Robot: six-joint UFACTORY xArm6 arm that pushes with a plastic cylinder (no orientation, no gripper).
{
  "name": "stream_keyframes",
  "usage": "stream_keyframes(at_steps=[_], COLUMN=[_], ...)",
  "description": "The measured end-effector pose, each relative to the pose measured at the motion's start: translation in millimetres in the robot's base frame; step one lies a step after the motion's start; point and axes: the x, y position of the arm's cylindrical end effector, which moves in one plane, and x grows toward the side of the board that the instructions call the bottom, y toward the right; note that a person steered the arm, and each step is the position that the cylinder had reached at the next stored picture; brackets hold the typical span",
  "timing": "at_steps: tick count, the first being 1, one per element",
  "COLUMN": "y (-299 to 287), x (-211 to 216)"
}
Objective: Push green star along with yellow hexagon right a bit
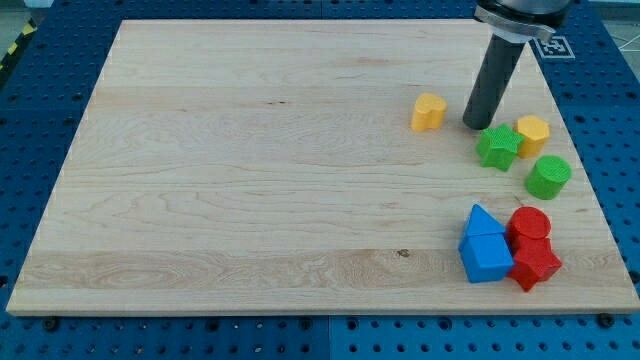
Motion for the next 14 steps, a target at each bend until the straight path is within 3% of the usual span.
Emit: stream_keyframes(at_steps=[2,3,5,11,14], y=[-48.5,-55.2,-47.6,21.7,20.4], x=[-10.9,3.5,30.5,30.5,-6.4])
